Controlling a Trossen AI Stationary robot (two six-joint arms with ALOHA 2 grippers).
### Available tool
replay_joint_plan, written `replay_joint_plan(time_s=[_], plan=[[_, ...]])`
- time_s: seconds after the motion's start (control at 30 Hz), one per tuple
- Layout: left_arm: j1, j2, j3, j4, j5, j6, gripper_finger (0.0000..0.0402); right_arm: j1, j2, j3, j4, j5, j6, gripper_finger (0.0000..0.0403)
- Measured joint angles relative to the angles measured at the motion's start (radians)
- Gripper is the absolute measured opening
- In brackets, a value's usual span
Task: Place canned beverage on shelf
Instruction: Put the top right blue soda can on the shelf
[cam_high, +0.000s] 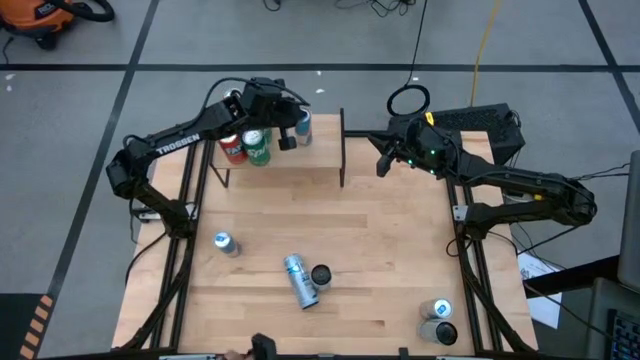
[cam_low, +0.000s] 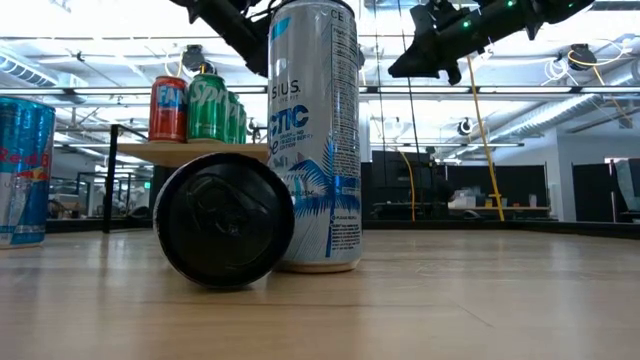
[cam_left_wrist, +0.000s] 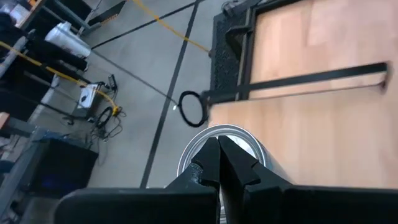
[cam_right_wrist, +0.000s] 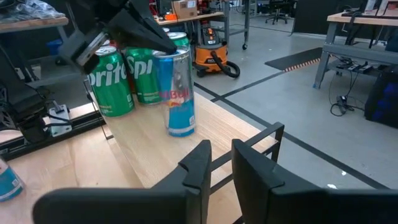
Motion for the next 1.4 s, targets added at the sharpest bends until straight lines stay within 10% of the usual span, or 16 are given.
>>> replay_joint_plan(time_s=[1.4], plan=[[0.247, 0.002, -0.003, 0.01, 0.139, 0.231, 0.0, 0.0, 0.001, 0.0, -0.002, 0.0, 0.0, 0.0051]])
